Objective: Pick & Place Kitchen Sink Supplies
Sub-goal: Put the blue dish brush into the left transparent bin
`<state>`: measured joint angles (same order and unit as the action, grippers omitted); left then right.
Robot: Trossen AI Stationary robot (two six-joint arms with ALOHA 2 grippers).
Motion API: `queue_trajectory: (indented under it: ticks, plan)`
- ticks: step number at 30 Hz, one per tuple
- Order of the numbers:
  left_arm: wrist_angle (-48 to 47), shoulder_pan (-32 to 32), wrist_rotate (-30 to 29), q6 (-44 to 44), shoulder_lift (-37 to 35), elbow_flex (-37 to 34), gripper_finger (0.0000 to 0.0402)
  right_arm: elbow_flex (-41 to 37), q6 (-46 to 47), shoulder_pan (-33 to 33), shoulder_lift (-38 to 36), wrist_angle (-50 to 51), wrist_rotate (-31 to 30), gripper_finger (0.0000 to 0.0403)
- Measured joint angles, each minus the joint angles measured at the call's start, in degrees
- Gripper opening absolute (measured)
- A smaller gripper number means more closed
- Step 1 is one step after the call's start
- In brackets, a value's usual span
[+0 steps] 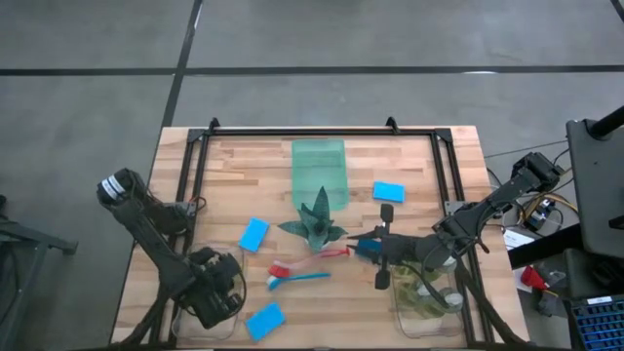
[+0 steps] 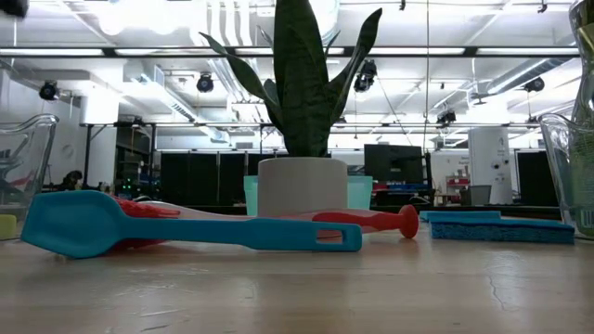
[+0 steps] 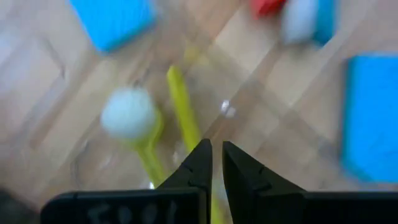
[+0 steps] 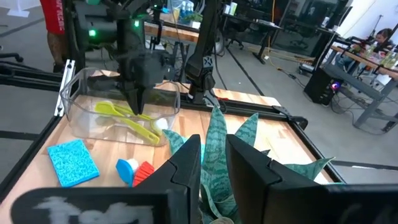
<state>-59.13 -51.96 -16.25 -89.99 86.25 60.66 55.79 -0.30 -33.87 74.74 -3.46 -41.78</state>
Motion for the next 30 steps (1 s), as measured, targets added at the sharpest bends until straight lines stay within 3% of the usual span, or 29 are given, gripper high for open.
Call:
queue_trajectory:
  ticks: [8, 14, 19, 22, 30]
  plan:
    - [0.17, 0.0, -16.23, 11.26, -1.24, 7.9, 0.0045, 0.0, 0.38, 0.0, 0.0, 0.0, -0.02, 0.0079]
    - [6.4, 0.86, -24.3, 27.1, -1.18, 12.26, 0.0097, 0.0, 0.34, 0.0, 0.0, 0.0, -0.02, 0.0066]
    - [20.85, 4.65, -24.87, 41.85, 0.33, 10.96, 0.0165, 0.0, 0.33, 0.02, 0.02, 0.0, -0.02, 0.0059]
    - [25.54, 7.49, -24.79, 46.41, 1.54, 10.21, 0.0196, 0.0, 0.31, 0.02, 0.02, 0.0, -0.02, 0.0059]
    - [32.85, 11.54, -21.79, 57.04, 7.2, 10.21, 0.0209, 0.0, 0.27, 0.0, 0.02, 0.22, -0.02, 0.0068]
